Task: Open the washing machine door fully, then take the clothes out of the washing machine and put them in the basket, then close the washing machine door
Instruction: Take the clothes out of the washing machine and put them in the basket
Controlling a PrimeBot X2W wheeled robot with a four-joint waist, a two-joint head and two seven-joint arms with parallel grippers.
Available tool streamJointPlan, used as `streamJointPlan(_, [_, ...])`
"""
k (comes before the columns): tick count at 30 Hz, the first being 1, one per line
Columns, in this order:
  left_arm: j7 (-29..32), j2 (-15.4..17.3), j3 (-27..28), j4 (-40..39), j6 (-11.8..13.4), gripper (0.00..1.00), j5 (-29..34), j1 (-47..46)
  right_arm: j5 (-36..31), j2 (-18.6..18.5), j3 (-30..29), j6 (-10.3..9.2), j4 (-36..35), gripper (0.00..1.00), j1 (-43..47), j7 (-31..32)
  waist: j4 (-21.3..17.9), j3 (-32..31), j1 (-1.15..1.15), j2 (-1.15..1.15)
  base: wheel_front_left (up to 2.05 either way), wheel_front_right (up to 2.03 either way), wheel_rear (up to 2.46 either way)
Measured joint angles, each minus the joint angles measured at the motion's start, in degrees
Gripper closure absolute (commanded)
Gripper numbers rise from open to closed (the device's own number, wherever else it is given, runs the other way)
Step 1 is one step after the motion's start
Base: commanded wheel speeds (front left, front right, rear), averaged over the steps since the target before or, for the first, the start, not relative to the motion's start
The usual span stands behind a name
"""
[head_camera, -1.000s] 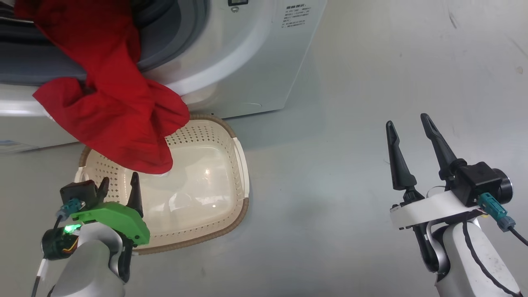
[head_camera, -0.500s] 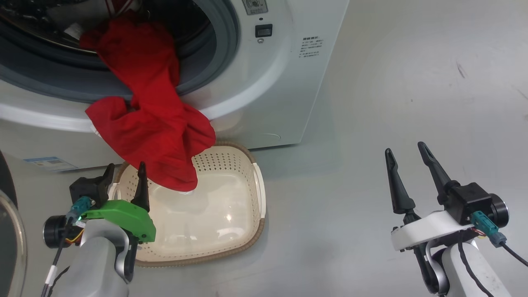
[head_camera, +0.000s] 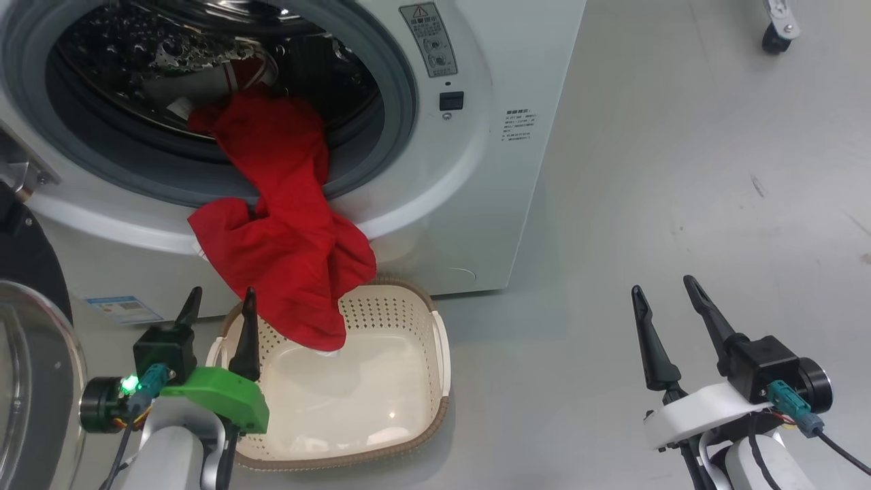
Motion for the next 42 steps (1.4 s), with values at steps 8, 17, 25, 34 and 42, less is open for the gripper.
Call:
streamJointPlan(8, [0.0, 0.0, -0.1, -4.9, 0.9, 0.0, 0.5, 5.2, 0.0, 0.3, 0.6, -0.53, -0.2, 0.0, 1.9, 0.0, -0.2, -3.1, 0.0, 0.0, 0.0, 0.0, 0.0])
streamJointPlan(17, [0.0, 0.4, -0.9, -8.0, 1.2, 0.0, 1.0, 9.0, 0.0, 0.3, 0.3, -1.1, -1.4, 0.0, 3.5, 0.2, -0.7, -4.2, 0.0, 0.0, 0.0, 0.0, 0.0])
streamJointPlan(25, [0.0, 0.4, -1.1, -11.0, 1.8, 0.0, 1.0, 11.5, 0.0, 0.3, 0.3, -1.51, -2.1, 0.0, 4.0, 0.6, -0.6, -4.4, 0.0, 0.0, 0.0, 0.0, 0.0])
streamJointPlan(34, [0.1, 0.5, -1.4, -13.6, 2.3, 0.0, 1.0, 12.5, 0.0, 0.3, 0.5, -1.52, -3.1, 0.0, 4.1, 1.1, -0.5, -4.1, 0.0, 0.0, 0.0, 0.0, 0.0])
streamJointPlan(42, [0.9, 0.9, -1.4, -15.8, 2.6, 0.0, 1.0, 13.2, 0.0, 0.3, 0.8, -1.52, -3.7, 0.0, 4.2, 1.1, -0.7, -3.5, 0.0, 0.0, 0.0, 0.0, 0.0])
